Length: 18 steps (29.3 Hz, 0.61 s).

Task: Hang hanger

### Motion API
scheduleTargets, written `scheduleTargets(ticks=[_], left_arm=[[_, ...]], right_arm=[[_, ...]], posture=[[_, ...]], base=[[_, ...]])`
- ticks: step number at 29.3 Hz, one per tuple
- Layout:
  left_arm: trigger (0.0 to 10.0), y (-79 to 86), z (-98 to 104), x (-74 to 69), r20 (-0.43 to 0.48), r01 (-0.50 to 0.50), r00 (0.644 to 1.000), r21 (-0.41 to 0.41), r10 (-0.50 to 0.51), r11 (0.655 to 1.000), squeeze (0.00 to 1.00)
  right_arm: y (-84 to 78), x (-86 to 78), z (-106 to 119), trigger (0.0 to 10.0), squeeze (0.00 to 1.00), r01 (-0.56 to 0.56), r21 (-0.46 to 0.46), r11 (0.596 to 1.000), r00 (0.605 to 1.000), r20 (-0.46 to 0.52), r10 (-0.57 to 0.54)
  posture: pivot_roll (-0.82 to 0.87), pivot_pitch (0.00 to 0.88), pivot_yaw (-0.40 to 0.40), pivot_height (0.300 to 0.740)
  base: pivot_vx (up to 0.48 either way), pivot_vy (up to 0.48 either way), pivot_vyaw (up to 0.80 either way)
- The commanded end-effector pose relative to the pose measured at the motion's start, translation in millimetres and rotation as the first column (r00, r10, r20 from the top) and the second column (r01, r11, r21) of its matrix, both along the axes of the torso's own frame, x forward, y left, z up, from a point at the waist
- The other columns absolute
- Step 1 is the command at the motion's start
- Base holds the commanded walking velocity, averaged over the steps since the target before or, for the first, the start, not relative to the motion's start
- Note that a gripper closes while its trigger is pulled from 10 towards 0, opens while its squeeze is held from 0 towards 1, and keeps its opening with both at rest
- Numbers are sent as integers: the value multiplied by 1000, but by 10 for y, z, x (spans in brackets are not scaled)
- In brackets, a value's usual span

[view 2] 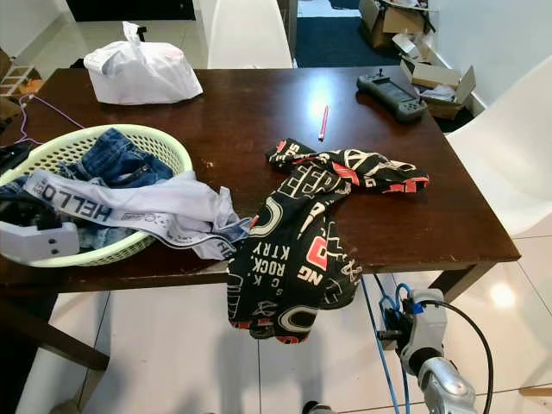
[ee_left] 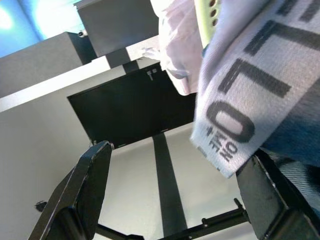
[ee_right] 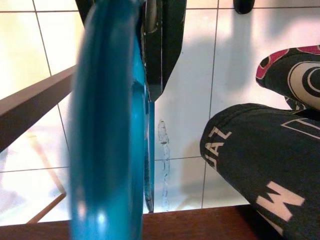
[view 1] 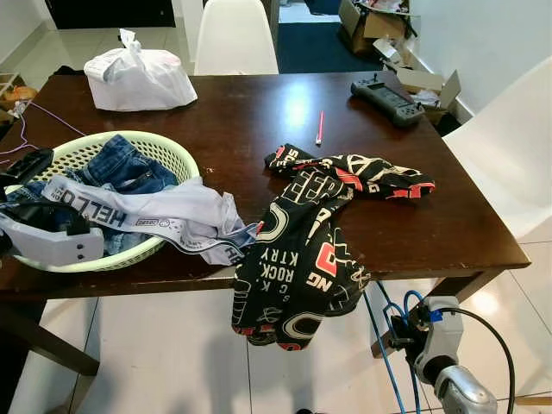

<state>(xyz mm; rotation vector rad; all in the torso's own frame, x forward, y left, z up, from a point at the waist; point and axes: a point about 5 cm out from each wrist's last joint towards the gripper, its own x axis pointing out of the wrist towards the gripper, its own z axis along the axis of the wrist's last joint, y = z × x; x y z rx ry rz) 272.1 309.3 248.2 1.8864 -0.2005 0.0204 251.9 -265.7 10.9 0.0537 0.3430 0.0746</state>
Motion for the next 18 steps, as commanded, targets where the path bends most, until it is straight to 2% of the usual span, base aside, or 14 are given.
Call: scheduleTargets(ticks=[1, 2, 3, 5, 6, 7, 8, 18], left_arm=[[10000, 2, 3, -2, 16, -2, 1000, -3, 2, 1000, 0], [10000, 2, 3, -2, 16, -2, 1000, -3, 2, 1000, 0], [8980, 0, 10, -2, 22, 0, 1000, -4, 0, 1000, 0], [8980, 0, 10, -2, 22, 0, 1000, -4, 0, 1000, 0], [3961, 0, 4, -2, 20, 0, 1000, -3, 0, 1000, 0], [3961, 0, 4, -2, 20, 0, 1000, -3, 0, 1000, 0], [0, 3, -15, -4, 9, -1, 1000, -6, 1, 1000, 0], [0, 34, -81, -3, -19, -10, 1000, -16, 10, 1000, 0]], right_arm=[[-15, -50, -46, 10000, 0, 14, 6, 1000, 1000, -18, -14], [-15, -50, -46, 10000, 0, 14, 6, 1000, 1000, -18, -14], [-13, -49, -45, 10000, 0, 13, 6, 1000, 1000, -17, -13], [-13, -49, -45, 10000, 0, 13, 6, 1000, 1000, -17, -13], [-10, -46, -44, 10000, 0, 13, 6, 1000, 1000, -17, -13], [-10, -46, -44, 10000, 0, 13, 6, 1000, 1000, -17, -13], [-6, -43, -43, 10000, 0, 13, 7, 1000, 1000, -16, -13], [0, -39, -38, 10000, 0, 14, 6, 1000, 1000, -13, -14]], posture=[[71, 182, -22, 740], [71, 182, -22, 740], [72, 182, -22, 740], [72, 182, -22, 740], [73, 182, -22, 740], [73, 182, -22, 740], [72, 182, -22, 740], [71, 181, -20, 740]], base=[[0, 0, 0], [0, 0, 0], [0, 0, 0], [0, 0, 0], [0, 0, 0], [0, 0, 0], [0, 0, 0], [0, 0, 0]])
